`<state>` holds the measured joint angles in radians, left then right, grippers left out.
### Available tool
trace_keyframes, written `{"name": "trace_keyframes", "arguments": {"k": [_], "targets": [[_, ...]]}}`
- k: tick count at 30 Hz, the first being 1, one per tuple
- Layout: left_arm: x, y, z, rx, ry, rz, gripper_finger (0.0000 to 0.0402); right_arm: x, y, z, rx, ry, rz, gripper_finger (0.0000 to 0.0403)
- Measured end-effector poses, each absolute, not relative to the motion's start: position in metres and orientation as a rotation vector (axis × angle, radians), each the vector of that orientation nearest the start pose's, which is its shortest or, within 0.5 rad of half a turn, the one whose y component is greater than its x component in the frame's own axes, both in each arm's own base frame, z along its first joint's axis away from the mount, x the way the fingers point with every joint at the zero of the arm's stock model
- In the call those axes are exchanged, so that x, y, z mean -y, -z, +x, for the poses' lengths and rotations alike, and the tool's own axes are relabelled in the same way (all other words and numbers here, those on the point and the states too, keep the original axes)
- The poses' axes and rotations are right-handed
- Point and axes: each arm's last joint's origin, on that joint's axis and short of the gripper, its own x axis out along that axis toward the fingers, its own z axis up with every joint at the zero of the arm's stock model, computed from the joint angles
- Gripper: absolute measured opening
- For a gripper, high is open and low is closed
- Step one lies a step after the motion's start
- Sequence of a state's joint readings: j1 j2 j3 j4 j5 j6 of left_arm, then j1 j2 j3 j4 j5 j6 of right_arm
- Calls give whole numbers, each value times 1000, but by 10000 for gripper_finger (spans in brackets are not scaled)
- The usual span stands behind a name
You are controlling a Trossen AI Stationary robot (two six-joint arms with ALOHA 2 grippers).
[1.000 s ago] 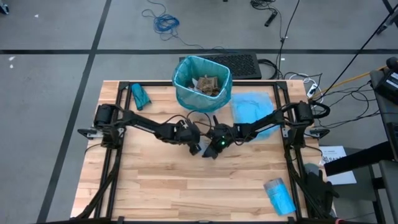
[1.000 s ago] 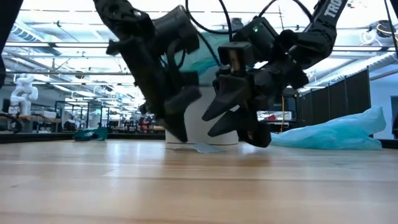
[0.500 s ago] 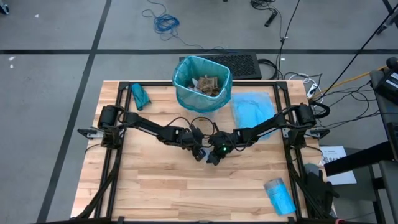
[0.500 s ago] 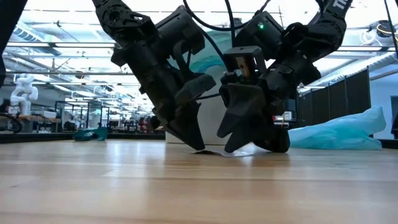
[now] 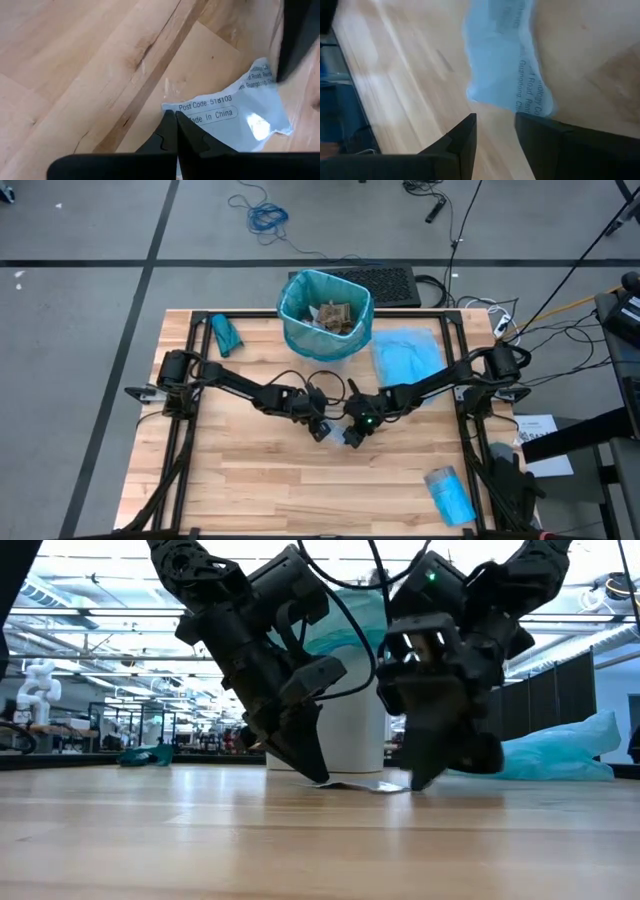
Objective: Place trash/remove bag and relplace
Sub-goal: Put the white paper into the blue trash bag inside the white trash bin
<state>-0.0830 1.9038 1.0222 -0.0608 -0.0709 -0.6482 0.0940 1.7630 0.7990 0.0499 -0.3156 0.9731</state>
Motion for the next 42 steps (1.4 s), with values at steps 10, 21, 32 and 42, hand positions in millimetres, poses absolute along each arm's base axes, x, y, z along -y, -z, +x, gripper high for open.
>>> {"name": "trace_keyframes", "arguments": {"k": [10, 21, 32, 42], "targets": [[37, -126, 367, -871, -236, -551, 0, -33, -117, 315, -1051, 92, 978, 130], [44, -134, 376, -765, -165, -620, 0, -19, -105, 322, -1047, 28, 1017, 130], [49, -135, 384, -670, -140, -708, 0, 2, -110, 331, -904, 50, 1076, 130], [60, -128, 397, -684, -128, -720, 0, 4, -111, 332, -911, 36, 1090, 130]]}}
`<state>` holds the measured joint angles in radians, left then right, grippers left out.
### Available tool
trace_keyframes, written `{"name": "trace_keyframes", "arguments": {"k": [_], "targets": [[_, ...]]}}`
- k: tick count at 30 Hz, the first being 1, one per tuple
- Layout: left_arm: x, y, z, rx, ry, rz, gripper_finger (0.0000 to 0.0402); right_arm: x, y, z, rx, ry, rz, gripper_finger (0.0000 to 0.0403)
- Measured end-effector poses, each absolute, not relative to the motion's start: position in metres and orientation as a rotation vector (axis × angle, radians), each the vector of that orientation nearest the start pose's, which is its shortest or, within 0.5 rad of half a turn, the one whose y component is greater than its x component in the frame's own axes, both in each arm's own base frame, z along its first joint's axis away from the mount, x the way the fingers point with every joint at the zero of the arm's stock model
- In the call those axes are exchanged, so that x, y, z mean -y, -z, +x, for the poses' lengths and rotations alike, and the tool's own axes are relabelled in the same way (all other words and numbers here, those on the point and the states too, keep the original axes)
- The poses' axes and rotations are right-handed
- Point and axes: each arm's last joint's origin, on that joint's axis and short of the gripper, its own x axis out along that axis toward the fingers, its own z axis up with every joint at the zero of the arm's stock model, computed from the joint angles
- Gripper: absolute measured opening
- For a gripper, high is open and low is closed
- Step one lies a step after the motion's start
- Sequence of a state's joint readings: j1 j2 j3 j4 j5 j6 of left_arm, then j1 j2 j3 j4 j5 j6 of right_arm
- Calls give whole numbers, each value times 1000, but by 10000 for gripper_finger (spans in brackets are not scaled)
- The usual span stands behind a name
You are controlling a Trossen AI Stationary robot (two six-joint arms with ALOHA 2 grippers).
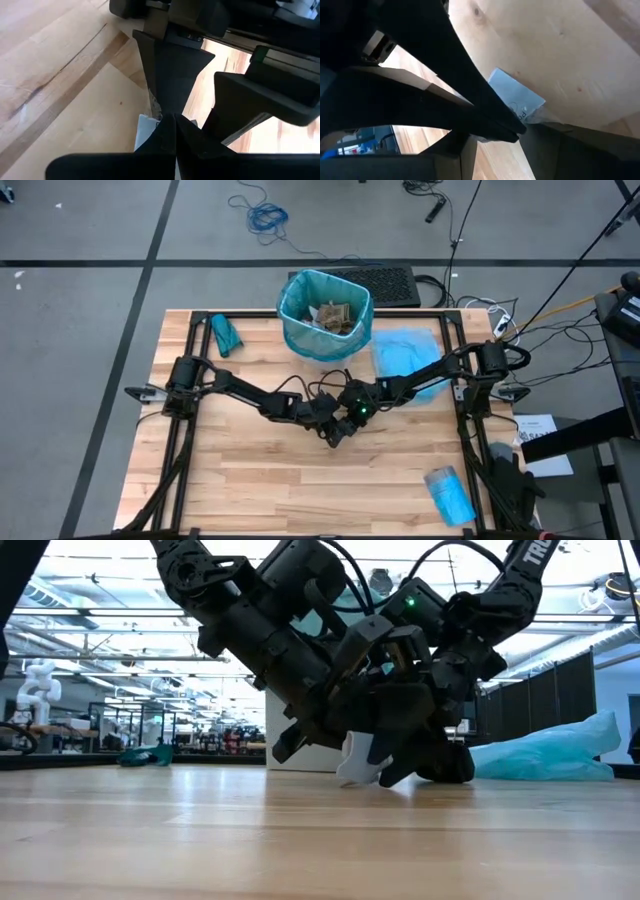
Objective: Place trash/remove bag and relplace
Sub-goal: Put the white paper into the blue trash bag inside the white trash bin
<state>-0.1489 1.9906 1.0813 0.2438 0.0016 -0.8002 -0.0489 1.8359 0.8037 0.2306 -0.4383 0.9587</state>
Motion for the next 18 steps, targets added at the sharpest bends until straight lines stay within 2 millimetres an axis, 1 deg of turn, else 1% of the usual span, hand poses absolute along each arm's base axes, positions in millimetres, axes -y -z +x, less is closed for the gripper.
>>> {"name": "trace_keyframes", "arguments": {"k": [3, 7, 10, 14, 18], "targets": [[55, -130, 396, -696, -137, -707, 0, 2, -111, 332, -921, 43, 1079, 130], [53, -130, 396, -713, -111, -708, 0, -1, -112, 332, -926, 15, 1057, 130], [54, -132, 396, -718, -102, -719, 0, -6, -118, 331, -922, -14, 1019, 130], [55, -142, 395, -700, -77, -721, 0, -12, -130, 329, -899, -51, 970, 130], [54, -143, 395, -703, -66, -700, 0, -11, -130, 329, -897, -35, 958, 130]]}}
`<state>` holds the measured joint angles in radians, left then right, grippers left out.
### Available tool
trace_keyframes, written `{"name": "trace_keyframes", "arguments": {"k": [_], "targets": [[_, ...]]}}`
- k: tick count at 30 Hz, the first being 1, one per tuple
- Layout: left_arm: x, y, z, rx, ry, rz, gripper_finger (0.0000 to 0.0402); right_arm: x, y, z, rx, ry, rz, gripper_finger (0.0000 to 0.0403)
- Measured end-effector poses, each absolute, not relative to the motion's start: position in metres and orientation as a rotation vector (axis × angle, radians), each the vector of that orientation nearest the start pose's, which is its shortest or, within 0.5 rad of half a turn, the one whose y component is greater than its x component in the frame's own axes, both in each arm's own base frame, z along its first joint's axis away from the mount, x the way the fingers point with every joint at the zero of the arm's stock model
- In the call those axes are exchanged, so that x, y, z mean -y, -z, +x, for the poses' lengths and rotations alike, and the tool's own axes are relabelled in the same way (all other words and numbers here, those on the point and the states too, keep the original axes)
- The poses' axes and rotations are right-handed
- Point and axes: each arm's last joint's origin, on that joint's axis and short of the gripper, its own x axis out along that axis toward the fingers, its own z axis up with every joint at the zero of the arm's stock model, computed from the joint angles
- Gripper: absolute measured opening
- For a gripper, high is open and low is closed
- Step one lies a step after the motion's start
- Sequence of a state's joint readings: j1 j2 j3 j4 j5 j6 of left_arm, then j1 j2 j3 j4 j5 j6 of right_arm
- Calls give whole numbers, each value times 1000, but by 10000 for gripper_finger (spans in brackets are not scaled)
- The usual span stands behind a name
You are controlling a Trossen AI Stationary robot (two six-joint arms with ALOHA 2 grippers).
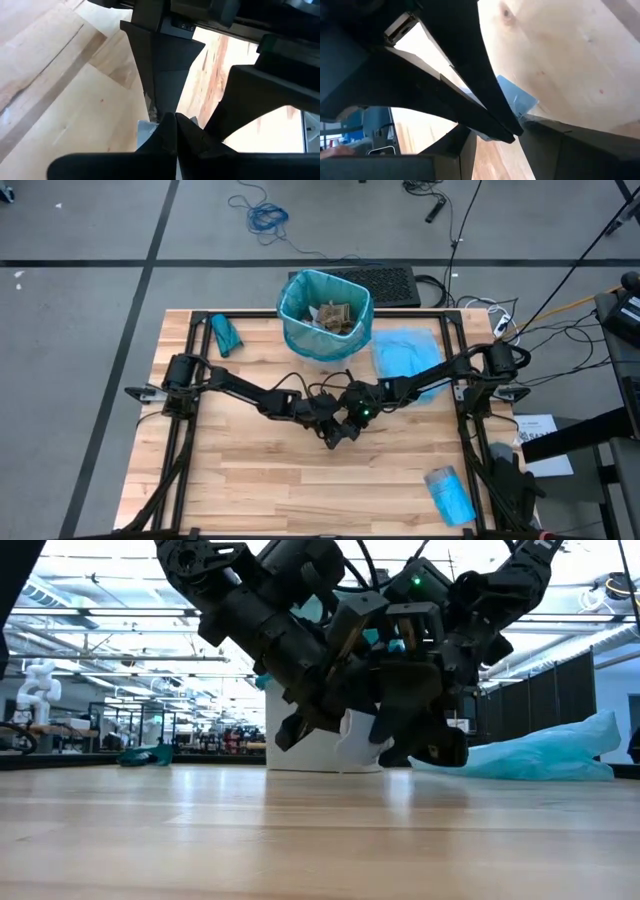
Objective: Place trash/remove bag and relplace
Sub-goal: Put the white paper into the blue trash bag inside the white trash bin
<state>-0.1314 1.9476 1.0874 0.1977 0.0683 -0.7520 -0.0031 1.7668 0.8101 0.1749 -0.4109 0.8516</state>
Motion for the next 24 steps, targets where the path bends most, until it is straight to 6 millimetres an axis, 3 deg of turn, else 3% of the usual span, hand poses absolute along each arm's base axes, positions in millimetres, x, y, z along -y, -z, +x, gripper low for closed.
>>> {"name": "trace_keyframes", "arguments": {"k": [10, 24], "targets": [[54, -142, 393, -736, -55, -679, 0, -11, -130, 328, -902, -58, 877, 136], [51, -141, 393, -747, -62, -674, 0, -11, -131, 328, -891, -101, 816, 223]]}}
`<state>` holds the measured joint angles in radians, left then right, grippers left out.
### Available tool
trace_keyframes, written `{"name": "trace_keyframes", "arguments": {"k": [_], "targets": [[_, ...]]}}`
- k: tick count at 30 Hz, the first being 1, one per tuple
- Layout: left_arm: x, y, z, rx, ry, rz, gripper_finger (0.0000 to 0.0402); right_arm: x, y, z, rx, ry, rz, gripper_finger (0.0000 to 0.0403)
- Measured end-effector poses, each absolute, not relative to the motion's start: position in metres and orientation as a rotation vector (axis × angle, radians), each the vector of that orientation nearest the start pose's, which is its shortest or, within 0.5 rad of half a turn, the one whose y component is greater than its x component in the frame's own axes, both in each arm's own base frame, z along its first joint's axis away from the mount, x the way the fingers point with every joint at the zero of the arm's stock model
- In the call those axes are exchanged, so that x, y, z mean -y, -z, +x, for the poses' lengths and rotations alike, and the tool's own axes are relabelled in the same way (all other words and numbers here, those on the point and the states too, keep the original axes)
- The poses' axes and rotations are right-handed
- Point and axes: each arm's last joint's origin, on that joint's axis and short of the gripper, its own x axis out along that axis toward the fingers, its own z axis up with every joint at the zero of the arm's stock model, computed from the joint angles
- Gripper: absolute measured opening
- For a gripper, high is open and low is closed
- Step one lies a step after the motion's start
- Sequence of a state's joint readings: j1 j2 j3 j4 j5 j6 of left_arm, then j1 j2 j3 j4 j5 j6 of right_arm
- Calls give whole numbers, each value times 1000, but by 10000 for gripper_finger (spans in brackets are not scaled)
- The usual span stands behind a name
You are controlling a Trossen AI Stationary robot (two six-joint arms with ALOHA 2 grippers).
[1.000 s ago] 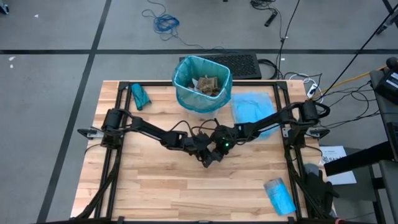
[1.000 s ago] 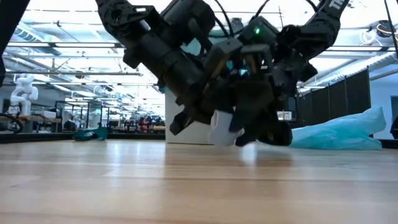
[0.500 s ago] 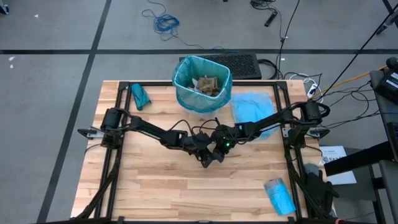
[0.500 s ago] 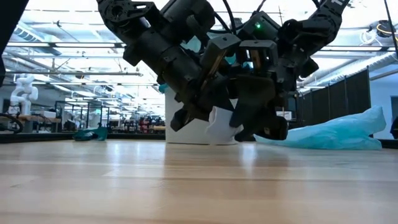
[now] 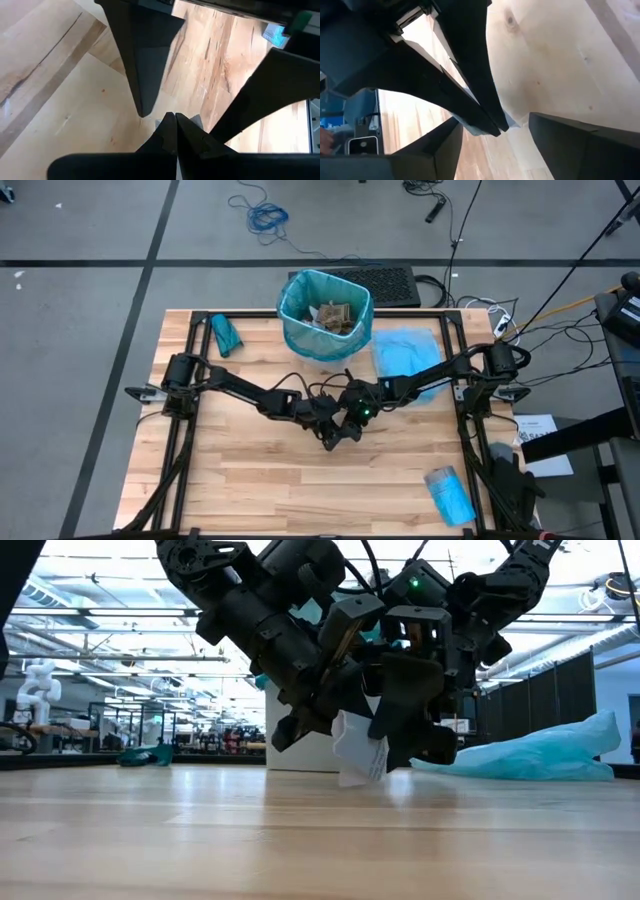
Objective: Place trash/remove bag and relplace
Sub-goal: Put the white paper into the blue trash bag inside the white trash bin
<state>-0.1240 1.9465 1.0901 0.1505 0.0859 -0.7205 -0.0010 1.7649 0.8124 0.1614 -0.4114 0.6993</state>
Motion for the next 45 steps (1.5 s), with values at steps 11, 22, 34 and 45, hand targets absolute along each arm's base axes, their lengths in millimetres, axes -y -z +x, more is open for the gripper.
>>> {"name": "trace_keyframes", "arguments": {"k": [11, 22, 34, 45], "targets": [[49, -142, 393, -732, -45, -664, 0, -12, -132, 329, -858, -157, 762, 210], [38, -143, 395, -714, -48, -644, 0, -15, -138, 334, -777, -251, 737, 185], [33, -168, 389, -678, -32, -566, 0, -19, -140, 334, -785, -279, 749, 30], [27, -207, 368, -686, -61, -448, 0, -18, -171, 333, -666, -286, 758, 16]]}}
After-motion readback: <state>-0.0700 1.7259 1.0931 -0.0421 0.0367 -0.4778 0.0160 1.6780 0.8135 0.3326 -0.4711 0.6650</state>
